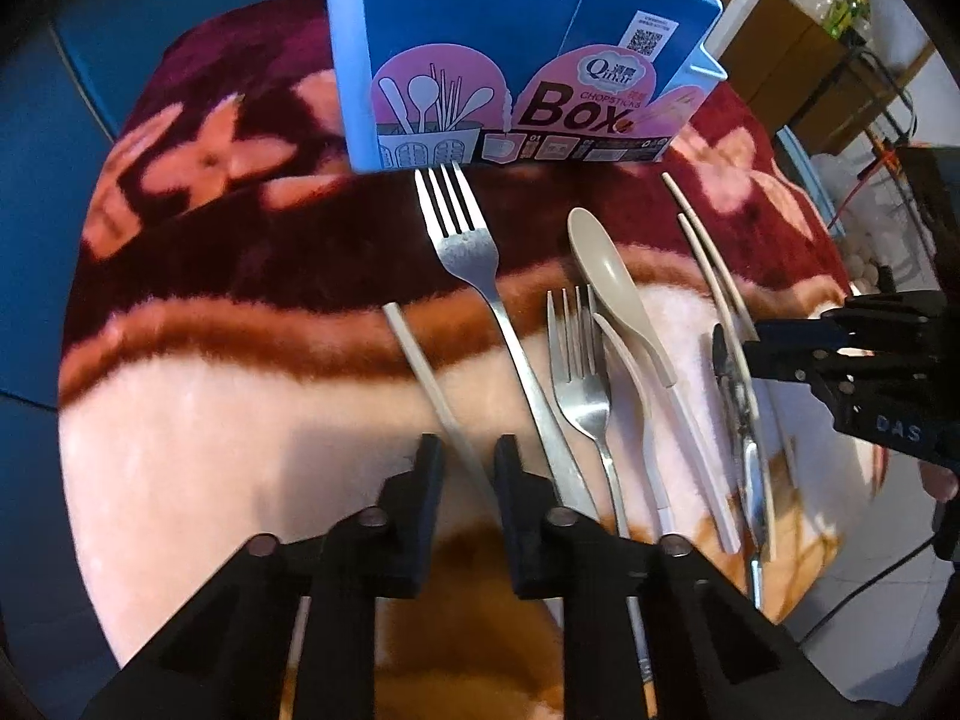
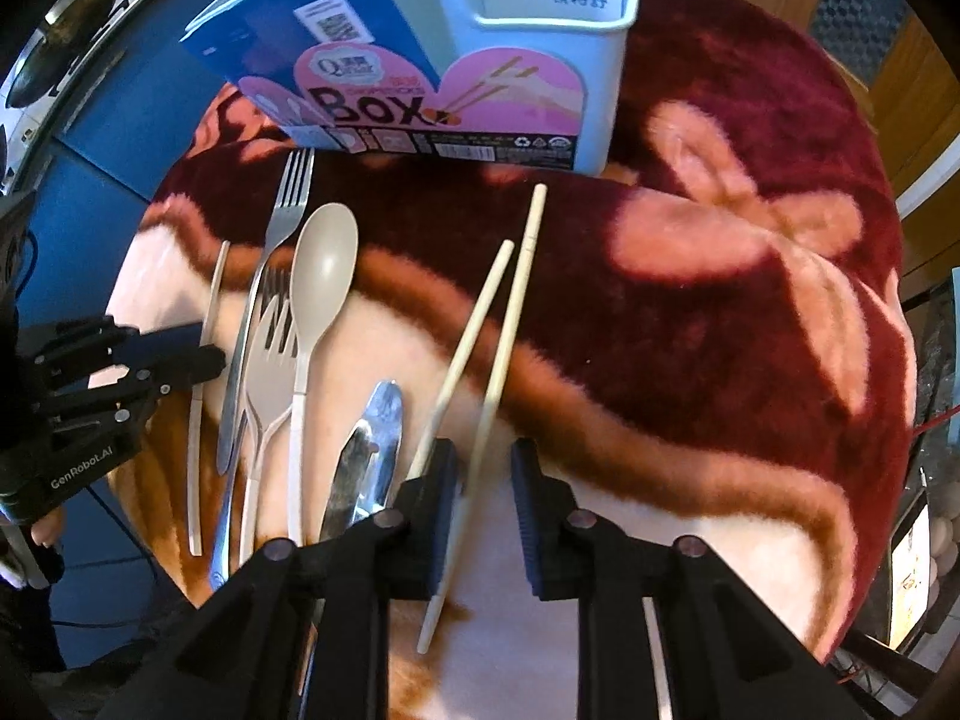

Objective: Organize utensils
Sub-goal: 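Grasp another thin white stick with the left tool while the right tool grasps a wooden chopstick, then lift the white stick over the box with the left tool while the right tool carries the chopstick there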

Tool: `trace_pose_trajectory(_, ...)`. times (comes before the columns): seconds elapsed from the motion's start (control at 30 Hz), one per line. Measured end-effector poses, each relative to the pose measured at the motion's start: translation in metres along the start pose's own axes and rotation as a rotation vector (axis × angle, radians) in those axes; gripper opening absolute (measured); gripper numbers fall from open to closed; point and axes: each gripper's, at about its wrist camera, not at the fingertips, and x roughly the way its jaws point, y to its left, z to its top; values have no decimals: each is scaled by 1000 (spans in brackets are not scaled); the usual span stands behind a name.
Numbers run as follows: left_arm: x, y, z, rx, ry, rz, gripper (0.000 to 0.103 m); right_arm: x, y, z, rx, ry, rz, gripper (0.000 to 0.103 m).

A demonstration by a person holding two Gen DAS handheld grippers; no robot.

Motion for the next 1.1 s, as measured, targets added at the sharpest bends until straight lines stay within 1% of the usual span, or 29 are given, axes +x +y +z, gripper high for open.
trace_pose_trajectory(0.03, 0, 2, 0, -8, -1, -10, 13, 0, -2, -1, 7, -9, 4, 10)
trace_pose_trajectory(0.1, -1, 6, -2, -29, -8, -33, 12, -1, -3, -4, 16, -26, 13, 9)
trace_pose_trajectory(0.17, -3, 12, -4, -58, -20, -67, 5, -4, -3, -10, 17, -58, 18, 7)
trace_pose_trajectory(0.2, -4, 14, -5, -73, -28, -86, 5, -6, -3, -13, 22, -80, 24, 6)
trace_pose_trajectory(0.4, -22, 23, -17, -98, -127, -128, 4, -24, -12, -34, 62, -202, 63, 6)
trace_pose_trajectory(0.47, -30, 23, -19, -100, -172, -140, 4, -32, -12, -39, 69, -266, 73, 6)
trace_pose_trajectory(0.57, -47, 22, -17, -93, -256, -137, 4, -44, -10, -46, 74, -362, 89, 6)
trace_pose_trajectory(0.67, -64, 19, -12, -81, -347, -125, 4, -55, -10, -52, 92, -457, 132, 6)
trace_pose_trajectory(0.77, -82, 13, -3, -60, -464, -89, 4, -64, -10, -57, 105, -561, 156, 6)
trace_pose_trajectory(0.8, -86, 12, -1, -56, -492, -79, 4, -65, -9, -57, 113, -595, 164, 6)
trace_pose_trajectory(0.83, -92, 11, 3, -56, -530, -72, 4, -67, -10, -60, 129, -640, 187, 6)
trace_pose_trajectory(0.93, -107, 8, 14, -60, -625, -62, 4, -69, -15, -63, 162, -708, 251, 6)
trace_pose_trajectory(1.0, -117, 5, 22, -53, -701, -36, 4, -69, -12, -64, 163, -733, 247, 6)
trace_pose_trajectory(1.1, -129, 5, 33, -62, -786, -19, 4, -68, -11, -67, 152, -762, 214, 6)
